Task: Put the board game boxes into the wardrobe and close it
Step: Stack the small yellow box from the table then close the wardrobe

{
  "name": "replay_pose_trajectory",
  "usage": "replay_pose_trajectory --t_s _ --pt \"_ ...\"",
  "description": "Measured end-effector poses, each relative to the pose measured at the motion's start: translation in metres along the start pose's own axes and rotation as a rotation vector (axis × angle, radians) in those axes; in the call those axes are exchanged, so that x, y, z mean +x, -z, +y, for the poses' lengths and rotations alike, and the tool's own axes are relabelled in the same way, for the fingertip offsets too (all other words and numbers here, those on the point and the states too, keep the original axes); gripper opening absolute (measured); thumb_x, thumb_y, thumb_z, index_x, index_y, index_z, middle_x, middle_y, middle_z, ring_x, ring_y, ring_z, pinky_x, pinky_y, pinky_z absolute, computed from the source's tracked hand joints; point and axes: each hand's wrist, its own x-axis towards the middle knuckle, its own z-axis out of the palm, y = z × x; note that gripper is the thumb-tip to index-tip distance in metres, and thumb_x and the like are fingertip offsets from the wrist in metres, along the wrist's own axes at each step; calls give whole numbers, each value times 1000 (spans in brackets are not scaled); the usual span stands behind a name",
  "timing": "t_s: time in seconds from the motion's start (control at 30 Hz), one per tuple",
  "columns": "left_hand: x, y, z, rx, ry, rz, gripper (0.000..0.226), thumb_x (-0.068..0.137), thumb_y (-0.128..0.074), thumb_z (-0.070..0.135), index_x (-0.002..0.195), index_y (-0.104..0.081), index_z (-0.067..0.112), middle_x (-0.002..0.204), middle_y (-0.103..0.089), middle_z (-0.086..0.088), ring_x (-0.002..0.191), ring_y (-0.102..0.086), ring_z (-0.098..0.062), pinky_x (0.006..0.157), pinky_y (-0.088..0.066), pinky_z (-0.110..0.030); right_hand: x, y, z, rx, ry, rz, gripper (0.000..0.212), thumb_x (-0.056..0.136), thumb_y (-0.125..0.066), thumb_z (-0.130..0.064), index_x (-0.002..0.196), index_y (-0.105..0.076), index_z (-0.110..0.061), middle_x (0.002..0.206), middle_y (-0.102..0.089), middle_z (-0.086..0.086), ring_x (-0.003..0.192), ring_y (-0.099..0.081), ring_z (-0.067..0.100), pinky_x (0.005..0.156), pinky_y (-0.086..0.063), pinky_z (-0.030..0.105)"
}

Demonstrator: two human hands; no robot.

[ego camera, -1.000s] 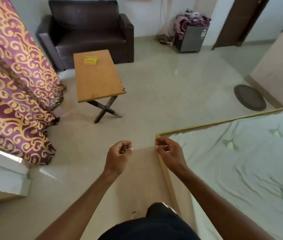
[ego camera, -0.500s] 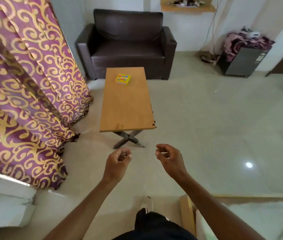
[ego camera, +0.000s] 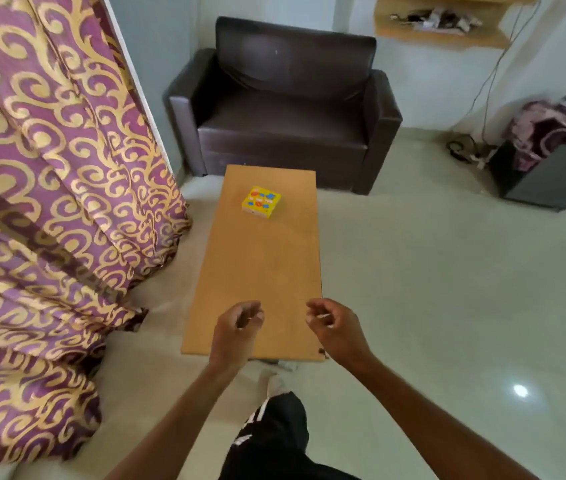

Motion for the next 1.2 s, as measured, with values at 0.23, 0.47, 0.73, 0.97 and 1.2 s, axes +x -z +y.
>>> replay_pose_trajectory --t_s 0.23,0.47,0.73,0.97,1.2 --pt "168 -24 37 81 72 38 18 89 -66 14 106 -70 17 91 -70 4 81 -64 -7 71 -47 -19 181 21 -32 -85 -24 -90 24 85 -65 -19 109 -67 -22 89 -69 -11 72 -64 1 66 -49 13" --pt "324 -47 42 161 214 112 19 88 -61 15 103 -69 22 91 -70 5 79 -62 -6 63 -41 -10 360 3 -42 -85 -57 -161 27 82 -68 -15 108 -68 -18 89 -69 -4 79 -66 13 75 -51 22" --pt "518 -73 -7 367 420 71 36 87 -62 23 122 -61 17 120 -66 -2 105 -63 -21 89 -48 -30 588 -75 17 -198 -162 -402 42 80 -68 -16 122 -64 -22 114 -66 9 90 -59 17 89 -50 32" --pt "682 -97 -74 614 472 25 69 81 -64 22 144 -38 16 147 -42 -14 135 -39 -32 108 -38 -40 724 -151 92 -228 -192 -526 69 77 -66 -11 141 -46 -28 132 -56 10 121 -54 24 104 -44 35" --pt "736 -116 -106 590 559 -106 74 79 -64 23 146 -33 22 138 -49 -14 127 -47 -35 101 -45 -44 745 -171 127 -139 -181 -556 78 73 -69 -9 144 -42 -27 130 -50 10 123 -52 22 106 -44 40"
